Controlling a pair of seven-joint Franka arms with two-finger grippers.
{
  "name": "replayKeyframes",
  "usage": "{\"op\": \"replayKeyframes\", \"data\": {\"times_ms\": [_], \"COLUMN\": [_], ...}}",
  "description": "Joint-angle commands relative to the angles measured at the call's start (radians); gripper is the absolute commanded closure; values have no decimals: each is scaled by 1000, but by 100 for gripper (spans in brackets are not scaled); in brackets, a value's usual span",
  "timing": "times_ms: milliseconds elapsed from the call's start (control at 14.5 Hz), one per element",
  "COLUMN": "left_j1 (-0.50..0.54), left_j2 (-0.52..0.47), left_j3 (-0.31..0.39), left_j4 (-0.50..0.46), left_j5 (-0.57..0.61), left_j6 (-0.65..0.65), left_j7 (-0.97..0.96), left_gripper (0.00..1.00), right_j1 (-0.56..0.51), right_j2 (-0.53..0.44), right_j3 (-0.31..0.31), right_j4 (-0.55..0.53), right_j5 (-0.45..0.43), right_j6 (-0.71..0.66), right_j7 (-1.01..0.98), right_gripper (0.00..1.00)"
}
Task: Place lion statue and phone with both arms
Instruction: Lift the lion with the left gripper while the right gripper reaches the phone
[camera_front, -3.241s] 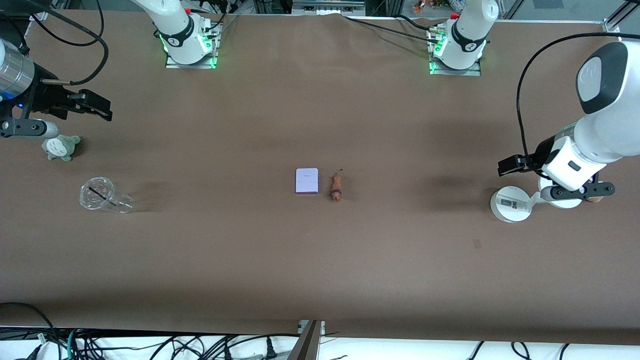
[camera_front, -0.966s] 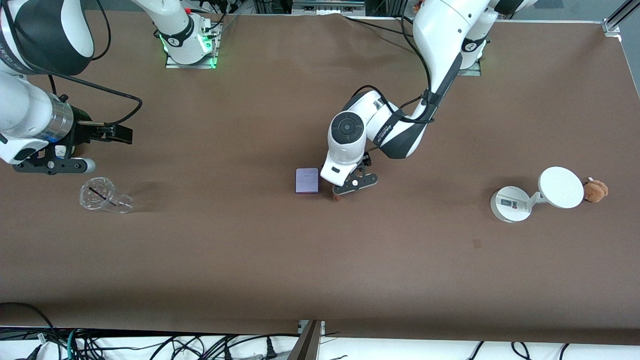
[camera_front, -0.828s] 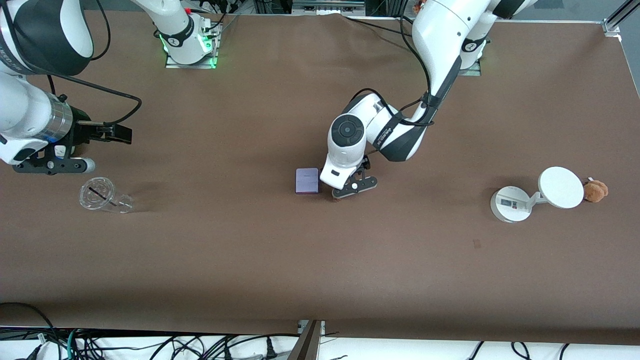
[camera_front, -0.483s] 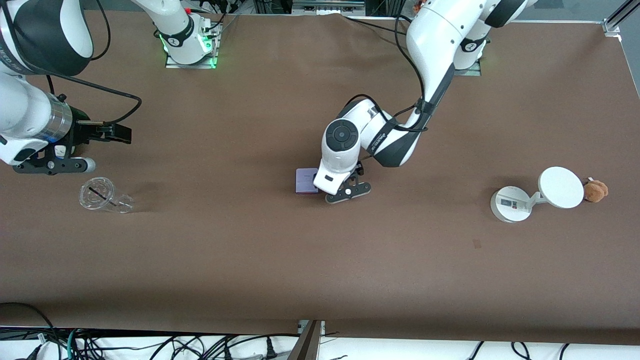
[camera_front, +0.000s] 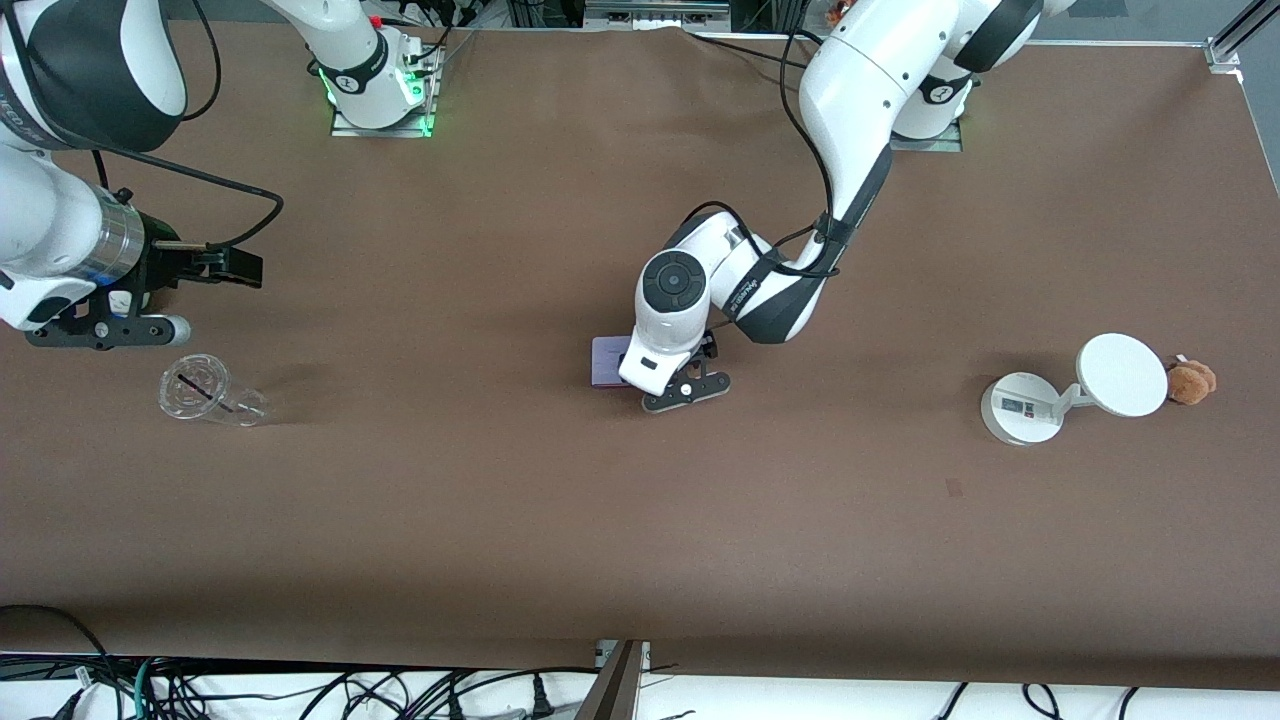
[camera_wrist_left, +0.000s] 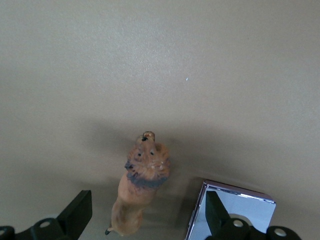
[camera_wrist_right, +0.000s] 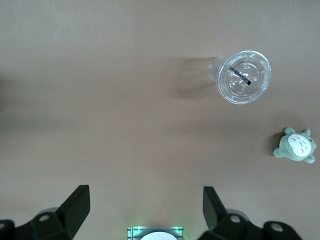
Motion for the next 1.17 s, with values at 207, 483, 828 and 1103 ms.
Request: {"op": "replayKeyframes", "data": {"times_ms": [207, 483, 828, 1103], "left_j1": [-6, -2, 9, 63], "left_j2": [27, 27, 22, -2], "left_j3": [7, 5, 7, 7], "left_j4": [34, 34, 34, 36], "left_j5": [33, 33, 35, 38], "left_j6": [18, 20, 18, -12], "left_j7": [42, 62, 62, 164], "left_gripper": [46, 88, 100, 100], "right_j1": [-1, 1, 13, 42], "right_j2": [10, 16, 52, 102], "right_j3": [0, 0, 7, 7], "right_j4": [20, 17, 14, 12], "right_j5": [-13, -9, 3, 72], "right_j6": [1, 12, 41, 113], "right_j7": [-16, -16, -1, -1], "right_gripper": [0, 0, 0, 0]}}
